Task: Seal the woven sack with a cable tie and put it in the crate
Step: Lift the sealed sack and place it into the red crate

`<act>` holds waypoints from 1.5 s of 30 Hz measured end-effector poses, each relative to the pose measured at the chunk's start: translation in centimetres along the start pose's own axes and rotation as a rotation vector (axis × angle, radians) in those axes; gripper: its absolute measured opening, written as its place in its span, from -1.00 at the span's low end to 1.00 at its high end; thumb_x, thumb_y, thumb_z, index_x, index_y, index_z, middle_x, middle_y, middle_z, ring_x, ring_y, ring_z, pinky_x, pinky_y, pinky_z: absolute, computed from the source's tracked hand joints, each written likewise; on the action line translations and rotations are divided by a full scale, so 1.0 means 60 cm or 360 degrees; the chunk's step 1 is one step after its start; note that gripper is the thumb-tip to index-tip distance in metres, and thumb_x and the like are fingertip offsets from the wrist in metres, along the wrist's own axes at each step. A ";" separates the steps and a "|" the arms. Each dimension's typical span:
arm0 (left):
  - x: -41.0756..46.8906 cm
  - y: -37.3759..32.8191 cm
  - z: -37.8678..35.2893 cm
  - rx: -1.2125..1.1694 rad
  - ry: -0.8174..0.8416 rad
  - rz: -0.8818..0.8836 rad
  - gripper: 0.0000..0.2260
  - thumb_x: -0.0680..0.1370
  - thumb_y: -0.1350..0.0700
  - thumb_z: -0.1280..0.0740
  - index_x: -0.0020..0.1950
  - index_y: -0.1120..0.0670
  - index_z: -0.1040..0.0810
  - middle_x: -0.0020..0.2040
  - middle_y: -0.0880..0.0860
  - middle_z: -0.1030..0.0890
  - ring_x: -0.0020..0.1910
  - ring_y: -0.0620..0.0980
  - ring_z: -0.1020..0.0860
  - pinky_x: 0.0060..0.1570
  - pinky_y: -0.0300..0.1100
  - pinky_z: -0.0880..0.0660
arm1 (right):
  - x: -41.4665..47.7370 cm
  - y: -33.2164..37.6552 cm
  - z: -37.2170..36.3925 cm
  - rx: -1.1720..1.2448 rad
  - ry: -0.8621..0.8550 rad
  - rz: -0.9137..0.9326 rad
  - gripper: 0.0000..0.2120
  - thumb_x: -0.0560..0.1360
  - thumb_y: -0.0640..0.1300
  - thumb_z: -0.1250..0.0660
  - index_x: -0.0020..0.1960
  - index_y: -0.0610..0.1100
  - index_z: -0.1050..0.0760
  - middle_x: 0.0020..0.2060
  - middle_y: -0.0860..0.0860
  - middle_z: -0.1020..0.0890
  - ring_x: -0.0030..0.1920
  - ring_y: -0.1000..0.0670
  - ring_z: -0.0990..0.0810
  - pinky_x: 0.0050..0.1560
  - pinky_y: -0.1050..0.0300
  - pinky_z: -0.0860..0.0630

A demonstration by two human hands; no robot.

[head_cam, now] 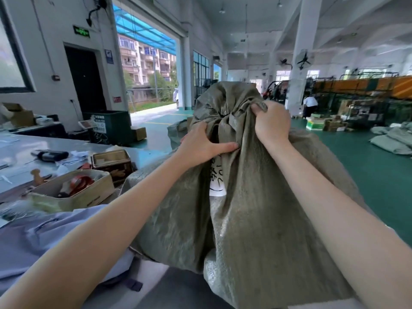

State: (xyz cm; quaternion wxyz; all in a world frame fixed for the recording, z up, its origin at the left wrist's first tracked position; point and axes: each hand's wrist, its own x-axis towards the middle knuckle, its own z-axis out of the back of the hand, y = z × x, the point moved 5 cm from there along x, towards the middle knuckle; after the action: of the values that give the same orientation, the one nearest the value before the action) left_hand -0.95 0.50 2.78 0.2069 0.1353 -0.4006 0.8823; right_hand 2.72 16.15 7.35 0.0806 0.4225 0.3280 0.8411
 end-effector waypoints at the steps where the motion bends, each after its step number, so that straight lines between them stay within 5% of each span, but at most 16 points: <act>1: 0.007 -0.009 0.009 0.0039 -0.0092 -0.0048 -0.34 0.32 -0.16 -0.47 0.30 0.11 -0.39 0.23 0.04 -0.52 0.20 0.03 -0.47 0.14 -0.12 -0.39 | 0.010 0.013 0.010 0.0018 -0.0034 0.0038 -0.69 0.58 -0.09 -0.17 0.08 -0.31 -0.55 0.06 -0.24 -0.63 0.10 -0.20 -0.55 -0.09 0.08 -0.31; 5: 0.033 -0.052 0.038 0.0006 -0.0431 -0.0237 -0.64 0.38 0.12 -0.41 0.11 0.22 -0.46 0.06 0.18 -0.59 0.06 0.11 -0.52 0.00 -0.05 -0.44 | 0.044 0.066 0.042 0.0037 -0.0137 0.0153 -0.69 0.59 -0.08 -0.16 0.07 -0.30 -0.54 0.04 -0.22 -0.63 0.10 -0.18 -0.54 -0.05 0.08 -0.33; 9: 0.062 -0.089 0.063 -0.0092 -0.0642 -0.0384 -0.81 0.43 0.19 -0.32 0.00 0.23 -0.46 -0.07 0.18 -0.59 -0.07 0.14 -0.53 -0.15 -0.05 -0.41 | 0.083 0.105 0.063 0.0058 -0.0253 0.0228 -0.71 0.60 -0.08 -0.14 0.05 -0.28 -0.52 0.01 -0.19 -0.63 0.06 -0.18 -0.54 -0.11 0.11 -0.26; 12: 0.083 -0.120 0.089 -0.0069 -0.0750 -0.0497 -0.85 0.46 0.21 -0.29 0.01 0.20 -0.46 -0.10 0.10 -0.56 -0.09 0.09 -0.50 -0.19 -0.12 -0.32 | 0.117 0.130 0.080 0.0061 -0.0313 0.0291 -0.70 0.59 -0.08 -0.15 0.14 -0.26 -0.52 0.08 -0.19 -0.63 0.13 -0.20 -0.53 0.03 0.04 -0.37; 16: 0.111 -0.167 0.127 -0.0090 -0.0841 -0.0589 -0.84 0.49 0.20 -0.27 0.06 0.16 -0.46 -0.11 0.01 -0.50 -0.06 0.03 -0.47 -0.10 -0.09 -0.35 | 0.174 0.155 0.106 0.0081 -0.0413 0.0393 -0.74 0.59 -0.09 -0.15 0.01 -0.25 -0.52 0.02 -0.22 -0.64 0.07 -0.21 -0.55 -0.08 0.07 -0.32; 20: 0.154 -0.205 0.150 -0.0119 -0.0867 -0.0691 -0.78 0.49 0.21 -0.26 0.12 0.15 -0.44 0.05 0.12 -0.58 0.05 0.14 -0.52 0.08 0.03 -0.45 | 0.219 0.164 0.130 0.0151 -0.0568 0.0430 -0.74 0.59 -0.11 -0.16 -0.25 -0.19 -0.39 -0.34 -0.04 -0.50 -0.14 -0.12 -0.47 -0.22 0.17 -0.14; 26: 0.220 -0.213 0.129 -0.0341 -0.0908 -0.0789 -0.78 0.50 0.22 -0.25 0.13 0.16 -0.44 0.00 0.04 -0.48 -0.04 -0.01 -0.39 0.22 0.23 -0.36 | 0.269 0.142 0.118 0.0290 -0.0820 0.0620 -0.66 0.57 -0.18 -0.19 -0.38 -0.10 -0.27 -0.42 0.02 -0.39 -0.23 -0.01 -0.34 -0.27 0.26 -0.07; 29: 0.264 -0.207 0.109 -0.0390 -0.0932 -0.0847 -0.76 0.51 0.23 -0.25 0.18 0.18 -0.43 0.08 0.11 -0.50 0.00 0.00 -0.42 0.25 0.29 -0.32 | 0.291 0.124 0.105 0.0348 -0.1024 0.0778 -0.77 0.53 -0.23 -0.22 -0.25 -0.29 -0.50 -0.30 -0.20 -0.58 -0.23 -0.13 -0.46 -0.23 0.30 -0.10; 32: 0.312 -0.194 0.084 -0.0410 -0.0972 -0.0934 -0.77 0.51 0.24 -0.25 0.16 0.21 -0.42 0.00 0.04 -0.43 -0.02 0.03 -0.42 0.22 0.31 -0.34 | 0.315 0.098 0.084 0.0330 -0.1230 0.0918 -0.77 0.51 -0.23 -0.22 -0.18 -0.37 -0.53 -0.28 -0.29 -0.60 -0.20 -0.18 -0.51 -0.24 0.33 -0.09; 37: 0.392 -0.142 0.014 -0.0431 -0.0969 -0.0950 -0.82 0.51 0.27 -0.25 0.10 0.25 -0.43 -0.03 0.01 -0.39 -0.09 0.00 -0.37 0.11 0.09 -0.38 | 0.356 0.025 0.020 0.0265 -0.1283 0.1003 -0.75 0.47 -0.22 -0.20 -0.23 -0.37 -0.54 -0.36 -0.30 -0.58 -0.27 -0.03 -0.40 -0.26 0.35 -0.07; 42: 0.442 -0.117 -0.014 -0.0624 -0.1058 -0.0928 -0.79 0.51 0.31 -0.25 0.14 0.27 -0.44 -0.01 0.03 -0.44 -0.07 -0.06 -0.37 -0.17 -0.51 -0.28 | 0.401 -0.009 -0.012 0.0224 -0.1270 0.1005 -0.78 0.47 -0.25 -0.22 -0.24 -0.37 -0.53 -0.36 -0.34 -0.56 -0.27 -0.16 -0.47 -0.25 0.35 -0.06; 45: 0.464 -0.123 -0.016 -0.0632 -0.1105 -0.0994 -0.78 0.51 0.32 -0.24 0.14 0.30 -0.44 -0.01 0.08 -0.44 -0.07 -0.07 -0.36 -0.12 -0.65 -0.26 | 0.423 -0.018 -0.018 0.0236 -0.1263 0.0961 -0.86 0.49 -0.24 -0.22 -0.25 -0.17 -0.40 -0.45 -0.05 -0.42 -0.30 -0.09 -0.37 -0.26 0.34 -0.04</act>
State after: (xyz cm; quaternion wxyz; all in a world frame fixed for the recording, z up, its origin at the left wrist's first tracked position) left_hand -21.95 12.73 18.24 0.3372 0.4920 -0.5462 0.5882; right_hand -14.27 26.92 22.93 -0.0781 0.7904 0.1941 0.5757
